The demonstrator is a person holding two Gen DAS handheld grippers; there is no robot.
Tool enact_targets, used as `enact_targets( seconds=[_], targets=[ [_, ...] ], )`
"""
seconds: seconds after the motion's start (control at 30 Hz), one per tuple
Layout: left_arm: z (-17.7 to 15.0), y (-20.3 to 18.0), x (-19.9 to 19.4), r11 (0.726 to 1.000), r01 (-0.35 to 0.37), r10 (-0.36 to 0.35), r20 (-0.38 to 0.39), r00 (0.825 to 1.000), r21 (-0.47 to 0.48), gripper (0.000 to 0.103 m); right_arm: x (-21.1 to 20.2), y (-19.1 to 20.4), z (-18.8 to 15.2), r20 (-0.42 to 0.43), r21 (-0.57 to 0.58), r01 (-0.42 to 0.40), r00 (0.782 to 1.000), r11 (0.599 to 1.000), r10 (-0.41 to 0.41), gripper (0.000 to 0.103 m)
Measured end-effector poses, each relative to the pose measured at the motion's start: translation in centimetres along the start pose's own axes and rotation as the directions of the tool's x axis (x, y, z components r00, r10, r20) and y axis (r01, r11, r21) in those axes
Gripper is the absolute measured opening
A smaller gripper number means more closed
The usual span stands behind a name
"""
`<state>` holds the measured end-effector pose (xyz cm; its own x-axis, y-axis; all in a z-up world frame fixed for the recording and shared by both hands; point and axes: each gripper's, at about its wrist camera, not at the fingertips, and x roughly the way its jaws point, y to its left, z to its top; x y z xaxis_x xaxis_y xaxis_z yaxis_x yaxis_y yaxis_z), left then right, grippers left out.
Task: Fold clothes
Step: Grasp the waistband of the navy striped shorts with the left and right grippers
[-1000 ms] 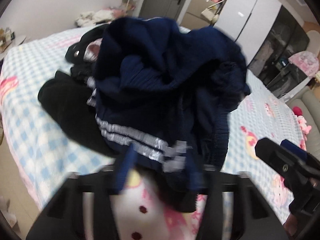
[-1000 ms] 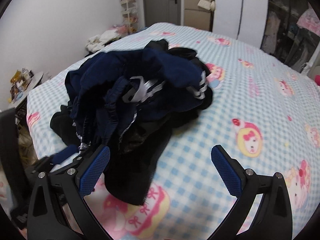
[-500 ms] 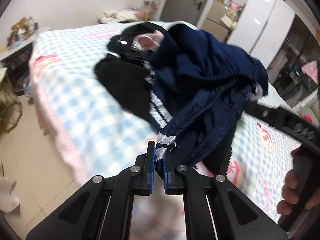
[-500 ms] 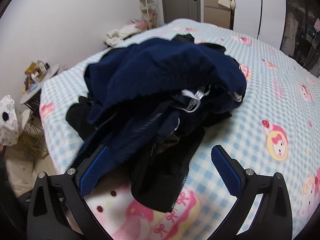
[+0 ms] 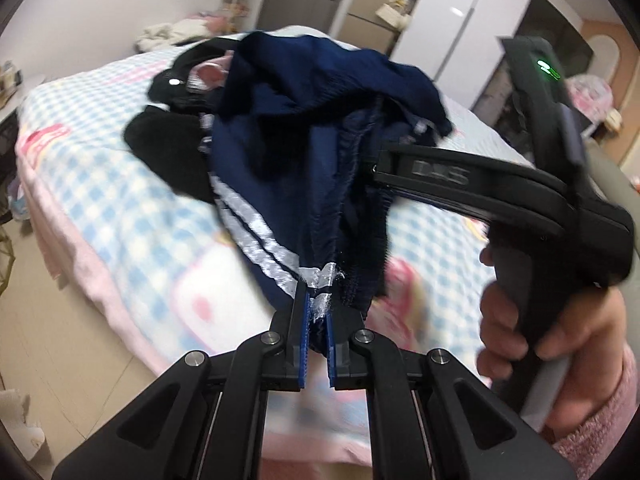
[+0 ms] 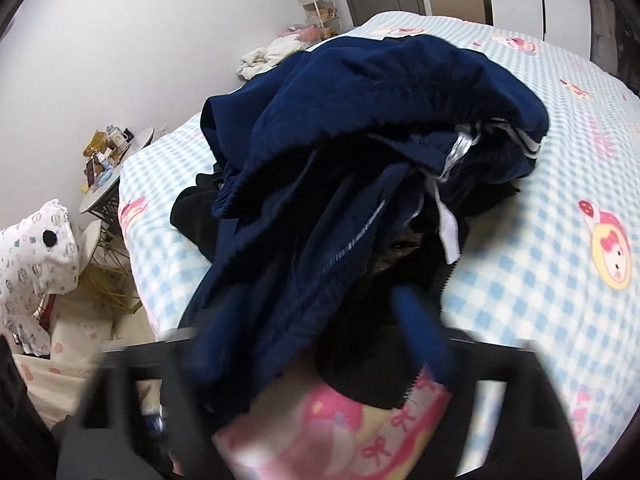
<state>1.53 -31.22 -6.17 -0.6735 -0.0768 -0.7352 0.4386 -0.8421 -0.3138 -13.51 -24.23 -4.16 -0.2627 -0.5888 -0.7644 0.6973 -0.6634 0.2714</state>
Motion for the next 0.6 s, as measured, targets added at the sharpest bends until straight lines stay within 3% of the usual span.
enact_targets(
  seconds=[0.03,0.1,0.27,0.6],
  targets=[
    [-0.2,-0.5,0.0,1.000,0.015,-0.015,-0.004,1.000,0.013,0.007,-0.2,-0.2,-0.2,0.005,0.000,0.004,1.000,1.000,-0.004,0.031],
    [-0.2,-1.9,0.0,0.998,0.043,-0.042,-0.009,0.999,0.048,0.007,-1.0,-1.0,-0.4,0.017,0.020,-0.009,1.000,1.000,0.009,0.024],
    [-0.1,-5.6,-0.1,0.982,0.148,-0.145,-0.031,0.989,0.118,0.007,-5.0,-2.3,-1.4,0.076,0.001,0.021,0.997,1.000,-0.021,0.022],
    [-1.7,-11.7,0.7,0.942,0.248,-0.234,-0.089,0.968,0.228,0.007,-10.9,-6.8,-4.6,0.070,0.012,0.167,0.983,0.986,-0.168,0.022]
  ],
)
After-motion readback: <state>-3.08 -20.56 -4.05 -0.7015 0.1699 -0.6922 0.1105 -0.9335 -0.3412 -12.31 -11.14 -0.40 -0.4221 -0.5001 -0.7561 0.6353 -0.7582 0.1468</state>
